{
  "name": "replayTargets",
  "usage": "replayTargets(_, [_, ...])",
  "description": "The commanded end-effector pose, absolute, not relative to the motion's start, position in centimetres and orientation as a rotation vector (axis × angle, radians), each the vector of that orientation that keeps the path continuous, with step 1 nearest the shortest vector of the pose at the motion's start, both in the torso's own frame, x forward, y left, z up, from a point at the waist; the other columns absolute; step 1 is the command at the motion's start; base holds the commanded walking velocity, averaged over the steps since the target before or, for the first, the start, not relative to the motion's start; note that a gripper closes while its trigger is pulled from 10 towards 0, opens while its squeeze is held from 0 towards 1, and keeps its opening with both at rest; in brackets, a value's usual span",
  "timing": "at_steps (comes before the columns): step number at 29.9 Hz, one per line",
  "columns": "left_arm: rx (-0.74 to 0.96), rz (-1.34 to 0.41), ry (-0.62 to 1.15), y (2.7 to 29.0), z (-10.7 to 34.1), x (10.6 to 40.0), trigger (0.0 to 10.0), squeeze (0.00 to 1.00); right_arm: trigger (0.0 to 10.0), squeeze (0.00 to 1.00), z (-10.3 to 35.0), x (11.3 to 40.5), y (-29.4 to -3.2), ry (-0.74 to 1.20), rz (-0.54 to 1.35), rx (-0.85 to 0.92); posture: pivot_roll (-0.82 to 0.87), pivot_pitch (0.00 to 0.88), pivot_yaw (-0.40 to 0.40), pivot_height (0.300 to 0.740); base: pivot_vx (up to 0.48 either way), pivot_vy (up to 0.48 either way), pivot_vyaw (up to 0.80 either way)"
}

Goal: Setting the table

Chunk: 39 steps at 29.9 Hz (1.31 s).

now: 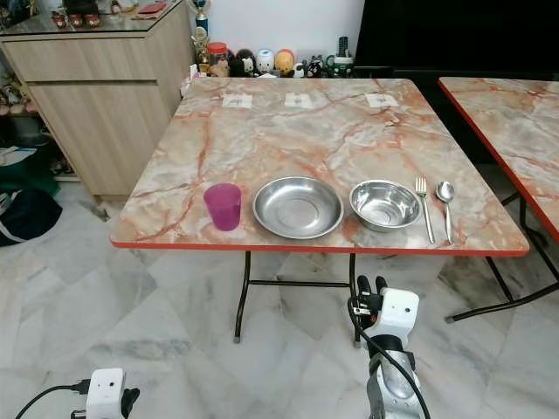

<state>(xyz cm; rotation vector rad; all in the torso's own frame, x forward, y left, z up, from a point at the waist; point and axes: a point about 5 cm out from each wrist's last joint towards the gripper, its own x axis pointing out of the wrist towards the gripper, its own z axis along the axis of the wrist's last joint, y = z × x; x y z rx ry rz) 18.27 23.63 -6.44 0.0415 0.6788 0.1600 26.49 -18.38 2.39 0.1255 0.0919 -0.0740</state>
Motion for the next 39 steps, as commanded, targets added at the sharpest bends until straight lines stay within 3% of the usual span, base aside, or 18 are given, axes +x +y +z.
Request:
replayTargets(1, [0.040, 0.172, 0.700, 24.0, -6.5, 18.1, 10.0, 0.00, 10.0, 0.00, 2.7, 26.7, -18.3, 0.089, -0.071, 0.109, 0.02, 0.000, -0.006, 0.740, 0.000, 0.000, 0.00])
replayTargets(20, [0.028, 0.169, 0.711, 23.6, -6.7, 18.1, 10.0, 0.00, 10.0, 0.00, 3.9, 27.4, -17.9, 0.046, -0.059, 0.081, 0.03, 0.000, -0.004, 0.740, 0.000, 0.000, 0.74])
replayTargets(28, [0.030, 0.157, 0.714, 23.3, -6.8, 18.1, 10.0, 0.00, 10.0, 0.00, 4.8, 27.5, -18.6, -0.007, -0.127, 0.116, 0.03, 0.000, -0.008, 0.740, 0.000, 0.000, 0.00])
replayTargets(29, [0.030, 0.156, 0.714, 23.3, -6.8, 18.1, 10.0, 0.00, 10.0, 0.80, 5.0, 27.5, -18.7, -0.014, -0.132, 0.125, 0.03, 0.000, -0.008, 0.740, 0.000, 0.000, 0.00])
replayTargets(30, [0.030, 0.155, 0.715, 23.3, -6.8, 18.1, 10.0, 0.00, 10.0, 1.00, 5.1, 27.4, -18.7, -0.020, -0.132, 0.129, 0.03, 0.000, -0.008, 0.740, 0.000, 0.000, 0.00])
replayTargets(39, [0.026, 0.155, 0.721, 23.2, -6.9, 17.9, 10.0, 0.00, 10.0, 1.00, 5.9, 28.2, -19.3, -0.041, -0.164, 0.125, 0.03, 0.000, -0.010, 0.740, 0.000, 0.000, 0.00])
